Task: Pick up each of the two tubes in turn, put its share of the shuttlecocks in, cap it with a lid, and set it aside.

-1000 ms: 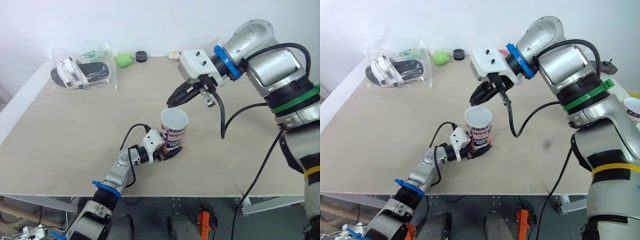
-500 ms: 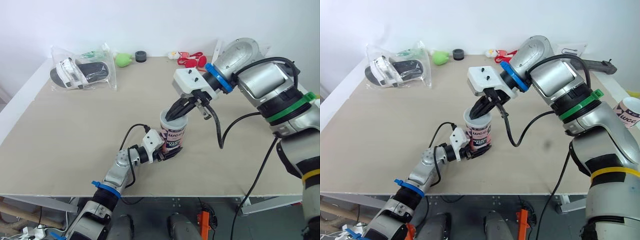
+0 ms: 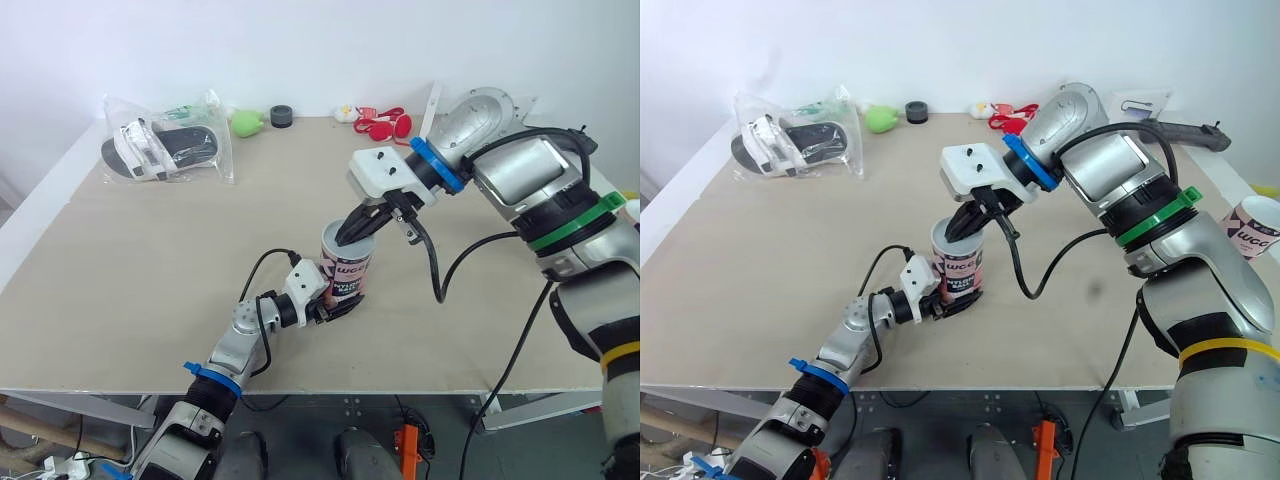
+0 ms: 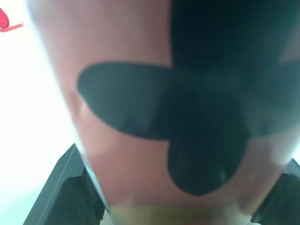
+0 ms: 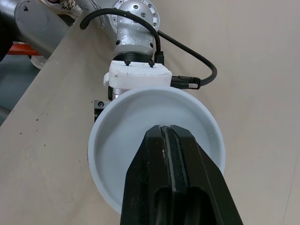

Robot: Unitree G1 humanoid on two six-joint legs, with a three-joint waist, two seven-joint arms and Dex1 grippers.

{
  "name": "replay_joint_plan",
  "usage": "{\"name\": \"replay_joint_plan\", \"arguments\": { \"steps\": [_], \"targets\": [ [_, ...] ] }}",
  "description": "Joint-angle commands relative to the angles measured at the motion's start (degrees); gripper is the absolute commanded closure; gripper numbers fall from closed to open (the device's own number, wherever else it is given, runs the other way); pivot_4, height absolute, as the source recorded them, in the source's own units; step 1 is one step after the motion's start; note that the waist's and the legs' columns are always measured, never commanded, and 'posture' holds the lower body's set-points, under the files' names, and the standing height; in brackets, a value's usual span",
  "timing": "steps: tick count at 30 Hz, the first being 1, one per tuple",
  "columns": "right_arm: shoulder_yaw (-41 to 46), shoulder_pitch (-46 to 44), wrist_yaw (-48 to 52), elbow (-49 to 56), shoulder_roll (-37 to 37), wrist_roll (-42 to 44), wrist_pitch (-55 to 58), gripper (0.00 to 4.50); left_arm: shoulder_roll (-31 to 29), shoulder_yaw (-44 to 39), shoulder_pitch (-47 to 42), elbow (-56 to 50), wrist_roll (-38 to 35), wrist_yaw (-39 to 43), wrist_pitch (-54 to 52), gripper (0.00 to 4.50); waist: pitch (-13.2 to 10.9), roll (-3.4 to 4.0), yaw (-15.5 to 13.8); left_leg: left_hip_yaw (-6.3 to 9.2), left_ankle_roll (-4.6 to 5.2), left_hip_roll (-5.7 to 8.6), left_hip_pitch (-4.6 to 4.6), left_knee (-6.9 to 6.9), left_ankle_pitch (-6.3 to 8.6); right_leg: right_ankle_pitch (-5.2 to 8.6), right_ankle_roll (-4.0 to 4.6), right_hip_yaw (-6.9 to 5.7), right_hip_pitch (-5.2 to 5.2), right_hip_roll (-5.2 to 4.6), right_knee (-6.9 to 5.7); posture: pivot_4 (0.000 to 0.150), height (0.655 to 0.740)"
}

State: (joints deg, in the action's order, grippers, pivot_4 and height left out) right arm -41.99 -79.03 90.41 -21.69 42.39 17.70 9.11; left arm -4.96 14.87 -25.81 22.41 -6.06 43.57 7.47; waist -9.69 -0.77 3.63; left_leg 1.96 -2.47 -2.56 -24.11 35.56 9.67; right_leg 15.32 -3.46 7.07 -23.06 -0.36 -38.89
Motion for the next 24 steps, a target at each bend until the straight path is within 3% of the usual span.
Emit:
{"name": "replay_joint_plan", "arguments": {
  "steps": [1,17,24],
  "targets": [
    [-3.2,2.8,2.1,-0.4,0.3,-3.3,0.4,4.42,-0.5,0.9,1.7,2.1,1.4,-0.1,-1.6,1.43,0.1,-0.01,0.0,0.00,0.00,0.00,0.01,0.00,0.00,0.00,0.00,0.00,0.00,0.00,0.00,0.150,0.7400],
    [-0.5,3.8,2.1,-1.8,2.4,-4.2,-0.1,4.42,-0.2,1.1,1.2,2.8,1.7,0.2,-1.3,1.43,0.3,-0.09,0.0,0.00,-0.01,0.00,0.14,-0.05,0.01,0.06,0.05,0.00,0.10,0.00,0.01,0.150,0.7400],
    [21.5,7.8,-1.0,5.0,4.7,9.6,12.4,4.42,-0.6,0.7,1.6,1.3,1.1,0.0,-1.7,1.43,0.1,-0.08,-0.2,0.00,-0.01,0.01,-0.15,-0.05,0.00,-0.05,-0.15,0.02,-0.08,-0.02,0.05,0.150,0.7400]
  ]
}}
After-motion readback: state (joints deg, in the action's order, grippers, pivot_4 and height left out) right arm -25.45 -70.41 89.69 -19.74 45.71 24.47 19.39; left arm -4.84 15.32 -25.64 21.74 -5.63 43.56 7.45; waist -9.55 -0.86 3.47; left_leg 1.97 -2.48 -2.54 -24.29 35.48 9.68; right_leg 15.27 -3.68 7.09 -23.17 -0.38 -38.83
